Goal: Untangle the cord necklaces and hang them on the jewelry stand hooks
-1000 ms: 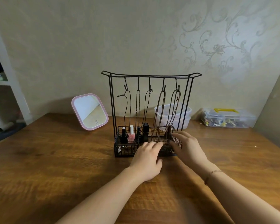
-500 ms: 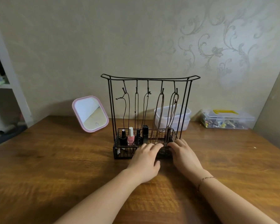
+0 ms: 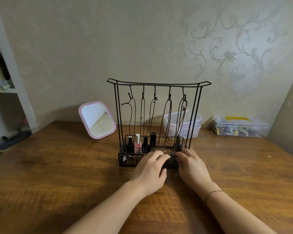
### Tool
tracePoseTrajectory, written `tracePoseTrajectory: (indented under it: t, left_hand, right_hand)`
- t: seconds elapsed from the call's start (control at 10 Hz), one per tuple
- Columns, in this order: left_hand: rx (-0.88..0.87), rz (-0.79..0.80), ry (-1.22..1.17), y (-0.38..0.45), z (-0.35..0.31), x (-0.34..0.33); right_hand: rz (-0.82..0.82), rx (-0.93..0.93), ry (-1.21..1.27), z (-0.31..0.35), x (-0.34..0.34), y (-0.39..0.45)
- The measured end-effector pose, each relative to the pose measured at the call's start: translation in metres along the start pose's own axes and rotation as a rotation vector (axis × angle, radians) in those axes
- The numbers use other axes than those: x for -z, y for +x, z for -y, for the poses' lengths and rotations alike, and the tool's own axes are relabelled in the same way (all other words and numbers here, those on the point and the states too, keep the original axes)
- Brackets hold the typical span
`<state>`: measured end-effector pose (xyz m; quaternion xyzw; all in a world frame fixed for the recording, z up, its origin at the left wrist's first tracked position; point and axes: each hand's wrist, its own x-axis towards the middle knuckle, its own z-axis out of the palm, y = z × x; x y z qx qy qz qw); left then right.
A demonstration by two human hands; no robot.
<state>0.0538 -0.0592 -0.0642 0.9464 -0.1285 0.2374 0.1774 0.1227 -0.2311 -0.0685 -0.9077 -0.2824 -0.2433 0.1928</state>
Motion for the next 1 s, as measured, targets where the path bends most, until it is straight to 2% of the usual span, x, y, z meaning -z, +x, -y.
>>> tracePoseTrajectory:
  t: [0.1, 0.2, 0.3, 0.4, 0.5, 0.8, 0.9, 1.0]
  left_hand:
    - [0.022, -0.366, 0.044, -0.007, 0.022, 0.014]
    - [0.308, -0.59, 0.034, -0.02, 0.054, 0.028]
    - [0.605, -0.411, -0.103, -0.03, 0.077, 0.034]
    - [0.743, -0.259, -0.265, -0.028, 0.087, 0.029]
    - [0.742, -0.233, -0.192, -0.022, 0.095, 0.024]
    - [0.835, -0.197, -0.181, -0.007, 0.092, 0.02]
    - [0.767, -0.141, -0.168, -0.023, 0.091, 0.019]
    - [0.698, -0.085, -0.178, -0.047, 0.081, 0.025]
  right_hand:
    - [-0.048, 0.011, 0.016, -0.001, -0.003, -0.003]
    - [-0.158, -0.126, 0.132, -0.004, -0.007, -0.007]
    - [-0.129, -0.324, 0.269, -0.004, -0.006, -0.007]
    - [0.002, -0.444, 0.366, 0.0, -0.002, -0.007]
    - [0.045, -0.488, 0.378, 0.001, 0.0, -0.005]
    - [0.049, -0.667, 0.315, 0.009, -0.006, 0.012]
    - [0.138, -0.67, 0.339, 0.001, -0.008, 0.002]
    - [0.012, -0.583, 0.247, -0.009, 0.007, -0.008]
